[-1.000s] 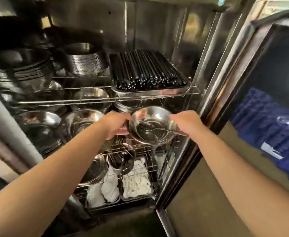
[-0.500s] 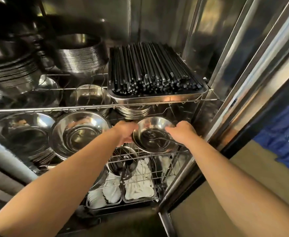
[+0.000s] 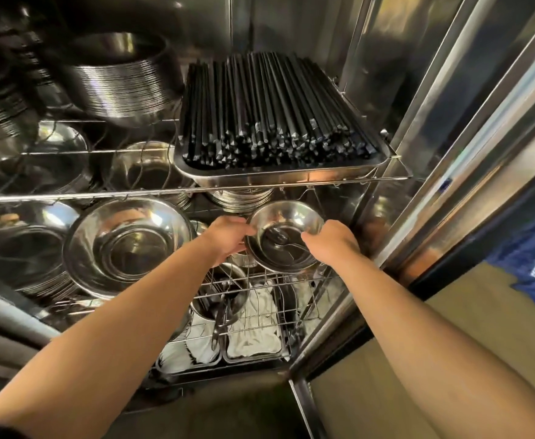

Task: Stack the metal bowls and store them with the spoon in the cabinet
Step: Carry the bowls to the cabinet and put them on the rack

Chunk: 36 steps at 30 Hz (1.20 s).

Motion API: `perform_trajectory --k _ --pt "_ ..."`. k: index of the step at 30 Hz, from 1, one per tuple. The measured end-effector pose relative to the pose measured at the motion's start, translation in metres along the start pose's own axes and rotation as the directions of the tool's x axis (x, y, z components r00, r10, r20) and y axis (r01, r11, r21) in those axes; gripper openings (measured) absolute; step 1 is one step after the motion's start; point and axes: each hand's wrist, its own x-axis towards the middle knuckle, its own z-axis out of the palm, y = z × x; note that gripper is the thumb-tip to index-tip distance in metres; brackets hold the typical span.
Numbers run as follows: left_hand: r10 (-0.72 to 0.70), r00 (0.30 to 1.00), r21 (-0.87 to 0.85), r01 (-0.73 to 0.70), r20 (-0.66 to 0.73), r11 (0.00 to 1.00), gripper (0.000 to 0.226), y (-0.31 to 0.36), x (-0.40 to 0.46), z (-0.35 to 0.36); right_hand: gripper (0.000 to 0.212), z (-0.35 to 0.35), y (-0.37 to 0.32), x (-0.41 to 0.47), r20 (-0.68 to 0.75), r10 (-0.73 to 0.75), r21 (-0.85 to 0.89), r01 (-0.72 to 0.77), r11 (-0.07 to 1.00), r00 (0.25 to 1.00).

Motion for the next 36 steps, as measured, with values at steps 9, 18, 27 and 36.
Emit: perform_trajectory --k 9,18,27,36 --pt "0.159 0.986 0.274 -0.137 -0.058 0.952 0.062 -0.012 -0.023 -0.003 0.053 0.003 0.0 -0.007 0.007 -0.085 -0.151 0.085 0.985 0.996" --pt "0.377 0.926 0.762 -0.267 0.033 0.59 0.071 -0.07 -0.083 -0.004 0.03 0.003 -0.003 -0.025 -0.044 -0.363 -0.298 0.335 0.894 0.931" --pt "0.363 0.932 0.975 -0.097 0.018 0.2 0.075 -0.136 -0.111 -0.029 0.02 0.018 -0.005 -0.029 0.039 -0.375 -0.373 0.362 0.854 0.926" --pt "0.437 0.895 0.986 0.018 -0.09 0.165 0.082 -0.156 -0.118 -0.028 0.013 0.026 -0.004 -0.027 0.007 -0.407 -0.413 0.373 0.831 0.914"
